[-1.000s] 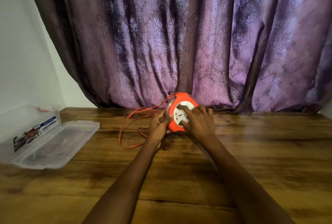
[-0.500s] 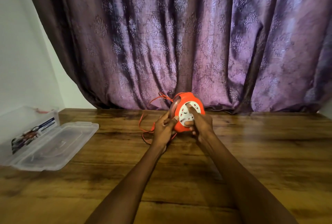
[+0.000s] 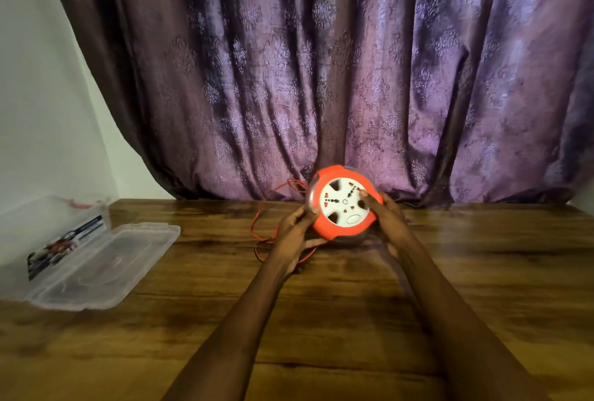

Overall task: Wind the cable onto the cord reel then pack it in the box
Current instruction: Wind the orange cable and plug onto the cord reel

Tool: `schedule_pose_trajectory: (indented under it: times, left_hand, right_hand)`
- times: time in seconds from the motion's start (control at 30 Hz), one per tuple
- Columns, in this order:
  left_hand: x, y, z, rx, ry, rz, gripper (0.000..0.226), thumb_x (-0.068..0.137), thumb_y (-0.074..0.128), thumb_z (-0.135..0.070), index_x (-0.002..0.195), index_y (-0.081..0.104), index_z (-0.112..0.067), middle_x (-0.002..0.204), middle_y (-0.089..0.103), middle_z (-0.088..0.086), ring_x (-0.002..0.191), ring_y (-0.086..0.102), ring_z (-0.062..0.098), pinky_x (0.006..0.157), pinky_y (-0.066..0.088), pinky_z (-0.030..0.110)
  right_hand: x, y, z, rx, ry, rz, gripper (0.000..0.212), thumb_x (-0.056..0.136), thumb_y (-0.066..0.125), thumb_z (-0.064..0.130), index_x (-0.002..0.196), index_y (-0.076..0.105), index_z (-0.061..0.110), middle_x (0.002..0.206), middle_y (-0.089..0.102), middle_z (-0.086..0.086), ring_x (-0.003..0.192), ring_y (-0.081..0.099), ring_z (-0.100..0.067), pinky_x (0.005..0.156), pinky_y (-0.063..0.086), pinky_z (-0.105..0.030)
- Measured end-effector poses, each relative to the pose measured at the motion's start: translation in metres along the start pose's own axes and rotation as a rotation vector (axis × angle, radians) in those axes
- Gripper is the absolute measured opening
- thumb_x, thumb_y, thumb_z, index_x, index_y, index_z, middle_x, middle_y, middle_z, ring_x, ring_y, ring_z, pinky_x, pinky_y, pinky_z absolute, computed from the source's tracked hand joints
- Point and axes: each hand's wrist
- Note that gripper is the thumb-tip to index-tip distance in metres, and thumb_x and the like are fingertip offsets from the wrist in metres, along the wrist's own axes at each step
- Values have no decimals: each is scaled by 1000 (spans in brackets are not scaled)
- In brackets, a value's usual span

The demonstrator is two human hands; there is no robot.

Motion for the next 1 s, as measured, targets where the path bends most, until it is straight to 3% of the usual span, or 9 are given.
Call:
schedule_pose_trajectory:
  times: [0.07, 0.13, 0.23, 0.33, 0.4, 0.57, 0.73, 0.83, 1.0]
  left_hand:
    - [-2, 4, -4, 97, 8, 9, 16, 96, 62, -28, 92, 70, -14, 85, 70, 7, 66, 67, 13, 54, 59, 32]
    - [-1, 5, -5, 292, 164, -77, 20, 98, 59, -24, 93, 68, -7, 87, 68, 13, 67, 65, 21, 57, 56, 32]
    - [3, 5, -4, 913, 551, -291, 23, 91, 66, -17, 112, 67, -8, 114, 65, 17, 108, 60, 35, 96, 48, 46]
    - [9, 12, -6, 1351, 440, -121, 60, 86, 65, -49, 142, 49, -33, 157, 27, 13, 143, 25, 29, 118, 22, 47]
    - [16, 13, -2, 1546, 317, 37, 55, 85, 61, -60, 135, 54, -39, 164, 14, 7, 150, 9, 31, 122, 6, 51]
    - [24, 1, -1, 1672, 374, 70, 45, 85, 54, -66, 118, 65, -37, 143, 49, -2, 141, 31, 28, 118, 11, 53]
    - [21, -41, -13, 1785, 283, -109, 48, 84, 51, -67, 116, 63, -33, 139, 53, -2, 137, 38, 28, 117, 15, 57]
    - [14, -70, -19, 1787, 220, -263, 50, 86, 50, -65, 121, 62, -32, 141, 51, 1, 136, 39, 31, 117, 14, 61]
    - [-1, -104, -29, 1770, 69, -478, 59, 89, 48, -67, 132, 57, -29, 141, 50, 10, 132, 41, 38, 113, 22, 60]
  right_hand:
    - [0, -6, 6, 95, -9, -32, 25, 89, 70, 21, 112, 66, 10, 103, 71, -15, 87, 67, -26, 73, 60, -35]
    - [-1, -17, 13, 176, 21, -54, 23, 90, 66, 17, 111, 64, 8, 115, 65, -24, 99, 62, -34, 92, 53, -49]
    - [-3, -39, 25, 181, 82, -37, 24, 81, 71, 18, 100, 65, 5, 110, 63, -26, 96, 61, -37, 93, 51, -54]
    - [-9, -53, 34, 84, 117, 36, 17, 69, 77, 24, 77, 69, 10, 89, 73, -15, 79, 67, -32, 73, 58, -38]
    - [-10, -59, 36, 88, 143, 73, 17, 69, 76, 26, 78, 71, 12, 87, 75, -14, 78, 70, -30, 71, 59, -36]
    - [-7, -61, 38, 166, 137, 75, 41, 74, 72, 24, 110, 66, 6, 100, 71, -18, 90, 67, -33, 87, 55, -45]
    - [-5, -57, 32, 137, 87, -53, 16, 80, 73, 16, 88, 66, 4, 93, 69, -20, 80, 65, -32, 79, 56, -43]
    - [-6, -48, 26, 102, 50, -168, 18, 76, 79, 16, 72, 66, 5, 74, 70, -15, 62, 66, -27, 60, 58, -35]
    - [-4, -25, 12, 41, -57, -273, 21, 76, 83, 19, 78, 69, 3, 63, 69, -2, 56, 63, -15, 55, 54, -27]
Point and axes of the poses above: each hand's wrist, its own x-axis towards the middle knuckle, its own y-axis out of the palm, z = x × y
